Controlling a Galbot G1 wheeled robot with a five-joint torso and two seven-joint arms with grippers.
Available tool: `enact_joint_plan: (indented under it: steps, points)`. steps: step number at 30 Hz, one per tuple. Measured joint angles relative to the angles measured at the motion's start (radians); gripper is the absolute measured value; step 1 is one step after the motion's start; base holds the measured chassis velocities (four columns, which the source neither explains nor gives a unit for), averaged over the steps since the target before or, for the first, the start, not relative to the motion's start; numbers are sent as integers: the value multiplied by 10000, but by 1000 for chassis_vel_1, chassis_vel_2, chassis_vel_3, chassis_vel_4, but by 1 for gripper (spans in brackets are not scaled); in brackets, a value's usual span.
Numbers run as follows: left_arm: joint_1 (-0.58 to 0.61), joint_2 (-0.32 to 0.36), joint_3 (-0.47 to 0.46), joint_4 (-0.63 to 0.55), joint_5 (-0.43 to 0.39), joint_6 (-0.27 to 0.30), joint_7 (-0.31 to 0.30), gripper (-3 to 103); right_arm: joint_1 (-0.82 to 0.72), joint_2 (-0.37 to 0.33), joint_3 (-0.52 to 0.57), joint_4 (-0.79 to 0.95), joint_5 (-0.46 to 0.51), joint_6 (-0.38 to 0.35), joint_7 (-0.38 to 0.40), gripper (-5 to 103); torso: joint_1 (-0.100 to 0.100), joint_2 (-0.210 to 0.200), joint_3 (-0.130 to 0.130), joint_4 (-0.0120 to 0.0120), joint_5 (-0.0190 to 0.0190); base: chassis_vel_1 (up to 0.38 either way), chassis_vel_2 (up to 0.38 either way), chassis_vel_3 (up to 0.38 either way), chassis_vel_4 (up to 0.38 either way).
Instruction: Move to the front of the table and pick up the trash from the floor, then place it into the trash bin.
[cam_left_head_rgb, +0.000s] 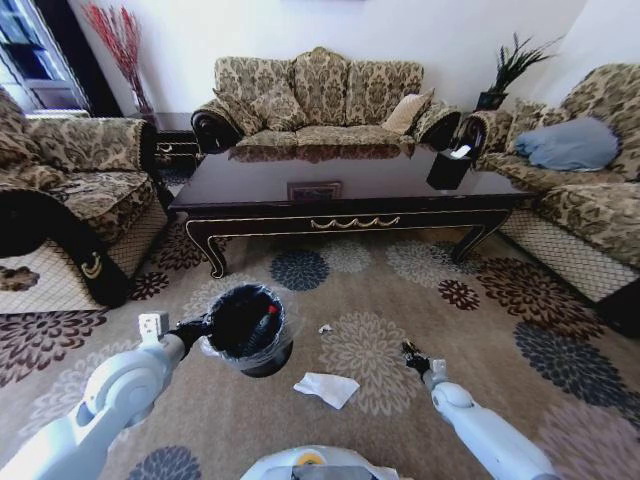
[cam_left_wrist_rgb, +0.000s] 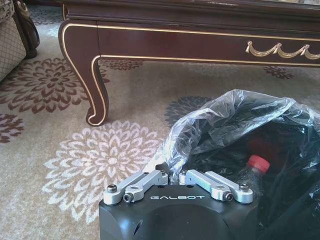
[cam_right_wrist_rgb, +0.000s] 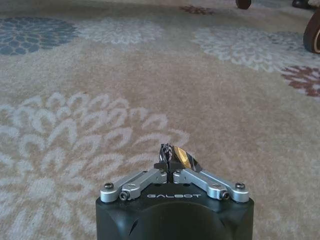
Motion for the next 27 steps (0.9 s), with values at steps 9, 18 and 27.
enact_joint_plan:
  steps: [9,18,27]
  points:
    - [4,-111,33,-28,65,-4,-3,4,-341,-347,238,924,-214,494,-122,1,0,0,0,0,1,0,0,0,0]
    - [-27,-285,219,7,140,-4,21,4,-783,-1006,693,3624,286,1389,-748,1,0,0,0,3,-1,0,0,0,0]
    - [-193,-348,395,-35,-548,-1,-128,4,-12,-1454,706,4422,1405,2954,-2825,1,0,0,0,0,0,0,0,0,0]
